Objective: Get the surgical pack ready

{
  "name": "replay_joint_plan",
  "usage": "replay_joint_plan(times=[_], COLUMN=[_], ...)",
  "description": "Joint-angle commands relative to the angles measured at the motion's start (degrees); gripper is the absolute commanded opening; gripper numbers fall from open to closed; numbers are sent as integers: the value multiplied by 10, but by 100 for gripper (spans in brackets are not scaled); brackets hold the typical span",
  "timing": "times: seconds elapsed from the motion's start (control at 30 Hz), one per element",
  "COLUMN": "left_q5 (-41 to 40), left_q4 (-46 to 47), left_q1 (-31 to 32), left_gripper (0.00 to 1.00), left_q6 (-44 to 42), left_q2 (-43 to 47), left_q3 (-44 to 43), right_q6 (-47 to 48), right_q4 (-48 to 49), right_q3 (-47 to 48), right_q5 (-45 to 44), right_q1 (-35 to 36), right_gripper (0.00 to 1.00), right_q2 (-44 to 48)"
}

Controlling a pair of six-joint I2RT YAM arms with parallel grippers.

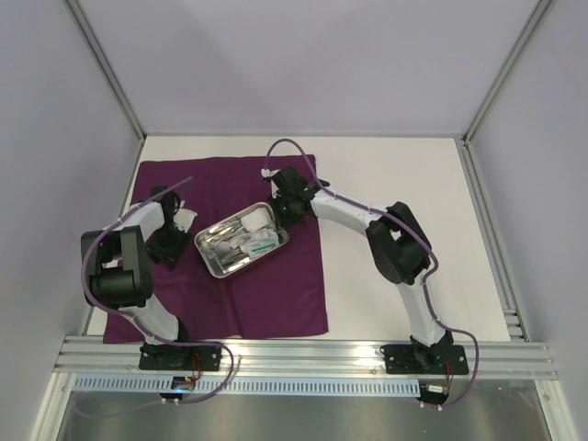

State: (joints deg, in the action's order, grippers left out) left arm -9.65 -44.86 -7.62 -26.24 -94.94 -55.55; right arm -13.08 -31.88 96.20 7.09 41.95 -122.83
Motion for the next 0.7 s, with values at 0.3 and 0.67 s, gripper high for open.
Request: replay_joint_plan(times=[0.3,0.67], left_q5=[-3,-3], left_q4=[-17,-15], left_q1=[-75,-85], left_gripper=[60,61], left_q6=[-30,-35], left_q2=[30,19], left_q3=[-46,-47], right_q6=[28,-75], right_q4=[-18,23], right_q3=[221,76], right_q5=[17,-53], right_q1=[36,-97], right_gripper=[35,79], right_q2=[-125,34])
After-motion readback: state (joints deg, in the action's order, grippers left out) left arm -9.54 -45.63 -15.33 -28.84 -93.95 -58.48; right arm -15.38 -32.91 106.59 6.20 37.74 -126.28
